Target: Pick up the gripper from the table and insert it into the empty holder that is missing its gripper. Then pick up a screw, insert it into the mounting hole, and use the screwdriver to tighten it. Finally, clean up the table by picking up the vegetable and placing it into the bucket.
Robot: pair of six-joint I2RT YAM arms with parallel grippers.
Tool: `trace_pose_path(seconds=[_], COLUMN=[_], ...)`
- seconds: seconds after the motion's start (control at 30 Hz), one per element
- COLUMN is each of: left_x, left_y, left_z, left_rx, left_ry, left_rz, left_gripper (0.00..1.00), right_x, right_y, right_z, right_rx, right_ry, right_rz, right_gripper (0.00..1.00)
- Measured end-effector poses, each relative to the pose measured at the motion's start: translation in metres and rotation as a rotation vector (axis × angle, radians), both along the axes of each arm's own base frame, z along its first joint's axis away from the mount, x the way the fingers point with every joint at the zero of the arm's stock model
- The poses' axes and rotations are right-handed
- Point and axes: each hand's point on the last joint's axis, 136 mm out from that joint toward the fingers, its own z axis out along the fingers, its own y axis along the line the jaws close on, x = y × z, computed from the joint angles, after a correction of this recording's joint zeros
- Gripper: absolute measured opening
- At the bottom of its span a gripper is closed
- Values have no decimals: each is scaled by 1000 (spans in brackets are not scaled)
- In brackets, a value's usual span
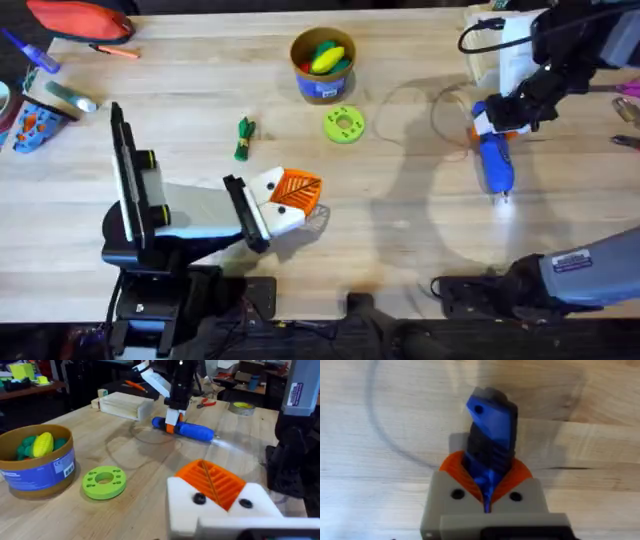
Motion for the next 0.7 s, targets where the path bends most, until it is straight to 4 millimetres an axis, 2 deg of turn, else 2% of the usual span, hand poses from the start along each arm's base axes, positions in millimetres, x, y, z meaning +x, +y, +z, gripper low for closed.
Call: trace_pose_path(seconds=[0.3, 0.47, 0.57, 0.6, 0.63, 0.67, 0.7], left_x=[0, 0, 0, 0, 0, 0, 0], left_y=[0, 0, 0, 0, 0, 0, 0], left_z=[0, 0, 0, 0, 0, 0, 0], left_rx=[0, 0, 0, 0, 0, 0, 0], left_ry=[1, 1, 0, 0, 0, 0, 0], left_rz=[0, 0, 0, 0, 0, 0, 0], left_gripper=[9, 9, 9, 9, 9, 9, 9], right_x=[-2, -1, 4, 8, 9, 8, 8], right_y=[0, 6, 9, 14, 16, 23, 46], right_z=[0, 29, 57, 89, 99, 127, 174], right_rx=[2, 24, 34, 46, 52, 70, 126], right_ry=[8, -63, -147, -247, -280, -372, -543], right_rz=[0, 5, 10, 20, 24, 43, 83], right_gripper=[22, 22, 22, 22, 22, 22, 22])
